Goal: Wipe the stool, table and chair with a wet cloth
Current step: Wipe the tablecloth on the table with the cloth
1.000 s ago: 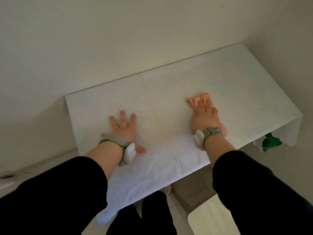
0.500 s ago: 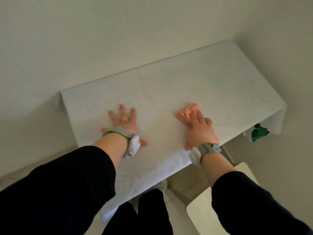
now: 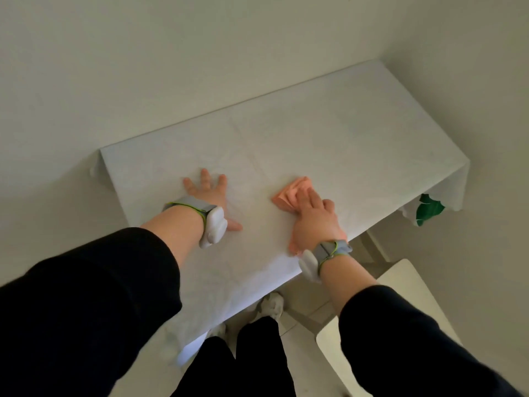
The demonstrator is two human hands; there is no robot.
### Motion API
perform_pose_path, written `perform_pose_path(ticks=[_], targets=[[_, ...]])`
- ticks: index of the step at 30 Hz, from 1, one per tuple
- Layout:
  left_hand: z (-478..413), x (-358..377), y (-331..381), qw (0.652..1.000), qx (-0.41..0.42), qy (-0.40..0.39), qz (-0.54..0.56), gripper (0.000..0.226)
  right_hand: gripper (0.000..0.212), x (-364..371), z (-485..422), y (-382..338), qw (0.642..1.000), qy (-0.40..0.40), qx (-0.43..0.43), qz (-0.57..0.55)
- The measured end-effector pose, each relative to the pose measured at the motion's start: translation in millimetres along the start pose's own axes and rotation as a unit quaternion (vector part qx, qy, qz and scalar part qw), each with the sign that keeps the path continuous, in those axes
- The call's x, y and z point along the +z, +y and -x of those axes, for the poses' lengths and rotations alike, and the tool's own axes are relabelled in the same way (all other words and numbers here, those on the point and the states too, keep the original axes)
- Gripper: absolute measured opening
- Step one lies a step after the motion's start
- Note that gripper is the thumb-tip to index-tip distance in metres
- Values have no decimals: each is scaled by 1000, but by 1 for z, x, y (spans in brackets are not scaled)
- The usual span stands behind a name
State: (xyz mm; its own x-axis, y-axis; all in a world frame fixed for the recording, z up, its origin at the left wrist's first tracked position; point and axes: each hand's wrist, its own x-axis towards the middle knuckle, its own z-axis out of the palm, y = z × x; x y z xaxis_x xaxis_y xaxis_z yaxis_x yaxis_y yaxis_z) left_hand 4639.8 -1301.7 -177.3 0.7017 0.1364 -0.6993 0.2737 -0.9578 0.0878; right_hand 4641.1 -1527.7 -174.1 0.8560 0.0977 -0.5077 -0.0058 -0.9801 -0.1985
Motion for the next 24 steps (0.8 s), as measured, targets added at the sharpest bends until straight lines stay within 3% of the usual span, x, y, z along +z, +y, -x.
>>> perform_pose_path(ticks=[3, 8, 11, 13, 17, 20, 22, 24], targets=[[11, -8, -22, 999, 31, 19, 13, 110, 125, -1, 1, -4, 1000, 12, 9, 23], [39, 16, -75, 999, -6, 32, -42, 64, 114, -3, 4, -9, 1000, 8, 24, 18], [46, 23, -77, 999, 1, 25, -40, 60, 93, 8, 19, -34, 999, 19, 24, 27], [45, 19, -75, 999, -4, 13, -41, 62, 80, 29, 39, -61, 997, 21, -44, 64], [44, 14, -77, 999, -2, 8, -36, 62, 64, 91, 84, -108, 959, 6, -276, 58], [47, 14, -76, 999, -3, -2, -32, 68, 83, 94, 80, -96, 949, -29, -306, 70], [49, 13, -76, 999, 3, 9, -31, 68, 120, 74, 63, -76, 969, -41, -224, 91], [49, 12, -76, 999, 6, 19, -33, 68, 136, 50, 46, -58, 995, -49, -82, 42]])
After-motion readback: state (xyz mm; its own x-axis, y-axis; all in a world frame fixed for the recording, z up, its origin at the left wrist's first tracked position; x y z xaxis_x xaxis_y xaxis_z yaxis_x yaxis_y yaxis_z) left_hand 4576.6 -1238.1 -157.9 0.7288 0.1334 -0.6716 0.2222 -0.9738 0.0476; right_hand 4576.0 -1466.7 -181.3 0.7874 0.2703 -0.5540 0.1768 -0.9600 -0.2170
